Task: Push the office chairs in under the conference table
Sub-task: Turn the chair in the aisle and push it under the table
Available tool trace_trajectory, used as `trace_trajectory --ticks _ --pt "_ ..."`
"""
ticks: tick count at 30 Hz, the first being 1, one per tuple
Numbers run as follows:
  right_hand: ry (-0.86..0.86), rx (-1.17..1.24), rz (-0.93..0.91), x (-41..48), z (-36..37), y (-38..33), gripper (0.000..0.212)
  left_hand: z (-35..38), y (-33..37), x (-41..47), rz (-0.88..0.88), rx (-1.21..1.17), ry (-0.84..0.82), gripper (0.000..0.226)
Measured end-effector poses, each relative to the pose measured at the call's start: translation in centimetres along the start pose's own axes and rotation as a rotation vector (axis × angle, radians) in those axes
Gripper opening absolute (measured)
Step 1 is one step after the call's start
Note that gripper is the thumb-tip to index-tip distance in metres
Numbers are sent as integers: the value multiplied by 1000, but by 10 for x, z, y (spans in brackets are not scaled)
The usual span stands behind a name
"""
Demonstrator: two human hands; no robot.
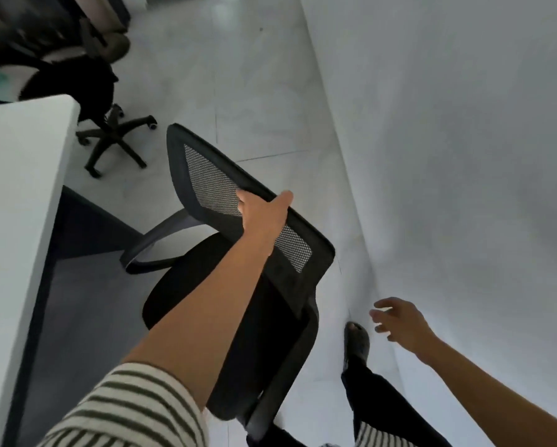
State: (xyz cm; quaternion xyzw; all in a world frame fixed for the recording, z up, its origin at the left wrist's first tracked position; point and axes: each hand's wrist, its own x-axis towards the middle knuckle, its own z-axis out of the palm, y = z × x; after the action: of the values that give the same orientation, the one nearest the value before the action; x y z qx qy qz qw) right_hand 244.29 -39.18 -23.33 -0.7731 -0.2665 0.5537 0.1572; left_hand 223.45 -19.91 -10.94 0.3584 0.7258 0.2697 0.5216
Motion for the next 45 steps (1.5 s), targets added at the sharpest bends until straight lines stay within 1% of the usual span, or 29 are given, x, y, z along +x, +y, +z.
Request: trace_trajectory --ticks 1,4,7,10,12,18,22,24,25,27,29,31,33,35,37,41,45 --pt "2 -12 -23 8 -14 -11 23 -6 -1 0 -25 -13 -7 104" --pt "24 -36 -95 33 -44 -50 29 -27 -12 -6 -62 -10 -22 89" --pt "-16 -82 -207 47 -46 -99 30 -34 -24 -23 -68 23 -83 90" --pt "-84 -128 -329 49 -24 -149 29 -36 -38 -40 -37 78 -151 92" --pt "-107 -180 -435 47 -5 -178 34 -39 -51 -55 -26 110 -210 94" --pt "-76 -277 -724 16 43 -246 39 -64 -93 -111 -16 196 -370 101" --pt "-152 -290 -778 -10 79 -265 46 -92 -130 -147 -8 277 -428 102" --pt "-172 -442 -776 -23 99 -260 48 -112 -150 -165 -4 297 -427 97" --pt "-129 -545 -783 -29 109 -253 47 -124 -162 -173 -9 297 -411 92" --pt "39 -701 -864 -41 124 -233 38 -150 -186 -192 -27 289 -344 78" --pt "199 -766 -1054 -52 137 -210 28 -173 -208 -211 -43 295 -212 66" --pt "279 -845 -1266 -61 152 -191 25 -192 -227 -230 -80 353 -62 62" --pt "250 -902 -1380 -76 168 -179 29 -208 -244 -251 -110 538 97 69" --pt "200 -891 -1426 -91 183 -175 38 -223 -261 -266 -114 766 274 77" --pt "190 -878 -1438 -101 197 -175 40 -236 -272 -269 -110 866 408 82" --pt "182 -883 -1455 -93 222 -197 38 -249 -275 -256 -99 897 524 90" --pt "135 -920 -1486 -76 253 -239 36 -246 -269 -240 -94 771 668 97"
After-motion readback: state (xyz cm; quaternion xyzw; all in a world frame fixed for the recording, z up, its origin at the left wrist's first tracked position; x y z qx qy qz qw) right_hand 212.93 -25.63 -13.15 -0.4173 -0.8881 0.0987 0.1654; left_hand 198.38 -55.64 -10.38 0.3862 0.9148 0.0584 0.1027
